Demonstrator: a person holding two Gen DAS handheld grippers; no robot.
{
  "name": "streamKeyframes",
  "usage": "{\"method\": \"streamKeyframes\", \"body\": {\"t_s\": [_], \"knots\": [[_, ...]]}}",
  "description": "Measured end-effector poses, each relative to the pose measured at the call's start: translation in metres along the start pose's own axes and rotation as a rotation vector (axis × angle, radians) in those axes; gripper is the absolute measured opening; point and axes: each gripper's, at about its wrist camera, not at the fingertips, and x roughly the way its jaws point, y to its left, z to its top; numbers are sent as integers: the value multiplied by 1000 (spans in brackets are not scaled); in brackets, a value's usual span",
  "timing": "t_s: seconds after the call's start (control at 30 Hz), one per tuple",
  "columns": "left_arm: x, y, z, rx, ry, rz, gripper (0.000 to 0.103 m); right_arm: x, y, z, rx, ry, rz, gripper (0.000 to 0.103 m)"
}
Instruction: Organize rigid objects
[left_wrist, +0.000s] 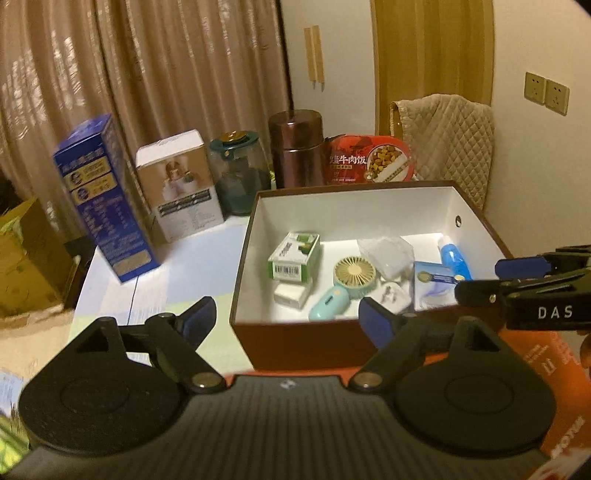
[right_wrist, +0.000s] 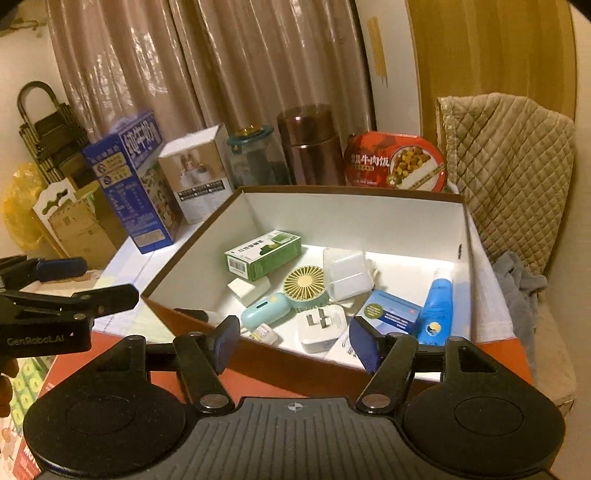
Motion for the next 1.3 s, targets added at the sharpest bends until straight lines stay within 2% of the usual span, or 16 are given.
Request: {"method": "streamKeyframes", "body": {"t_s": [0.07, 0.23, 0.4, 0.6, 0.93, 1.3], "knots": [[-12, -3, -6, -21, 11, 10, 82, -13, 1, -6, -6, -20, -4, 63], [-41, -7, -22, -55, 20, 40, 82, -40, 2, -18, 14, 10, -15, 63], [-66, 0, -37, -104, 30, 27, 82, -64, 13, -34, 14, 18, -26, 63], [-94, 10, -55, -75, 41, 9, 81, -90, 42, -60, 50, 34, -37, 63], [-149, 32, -111, -46, 72, -20, 81, -129, 95, -115, 110, 84, -72, 63], [-198, 42, -167, -33, 107, -53, 81, -169, 144, -168, 110, 107, -79, 63]]}}
